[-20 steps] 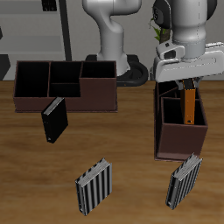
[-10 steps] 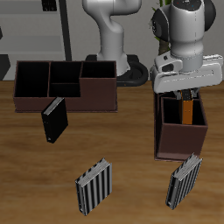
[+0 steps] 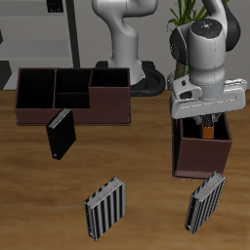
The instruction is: Place the orange book into the left desk caddy's right compartment
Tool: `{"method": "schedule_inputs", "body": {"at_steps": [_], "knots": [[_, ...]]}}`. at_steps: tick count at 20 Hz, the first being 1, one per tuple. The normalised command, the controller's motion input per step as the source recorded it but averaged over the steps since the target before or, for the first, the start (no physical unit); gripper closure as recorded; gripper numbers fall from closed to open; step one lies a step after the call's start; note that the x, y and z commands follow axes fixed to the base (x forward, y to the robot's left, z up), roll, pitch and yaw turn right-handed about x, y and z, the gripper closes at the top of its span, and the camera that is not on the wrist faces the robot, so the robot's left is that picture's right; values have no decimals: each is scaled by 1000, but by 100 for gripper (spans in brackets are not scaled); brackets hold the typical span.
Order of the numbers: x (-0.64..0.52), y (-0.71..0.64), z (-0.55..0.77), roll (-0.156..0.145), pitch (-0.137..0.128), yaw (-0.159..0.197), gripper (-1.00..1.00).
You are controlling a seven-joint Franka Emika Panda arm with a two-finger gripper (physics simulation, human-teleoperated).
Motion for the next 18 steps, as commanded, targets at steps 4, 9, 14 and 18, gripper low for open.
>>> {"method": "schedule_inputs", "body": {"at_steps": [4,9,14,18], "knots": [[53,12,-214,13,53,-21,100],[64,115,-473,113,188,-28,-100],[-31,82,-198,63,50,2,-100],[-78,-47,121,9,-16,-7,-100]]}}
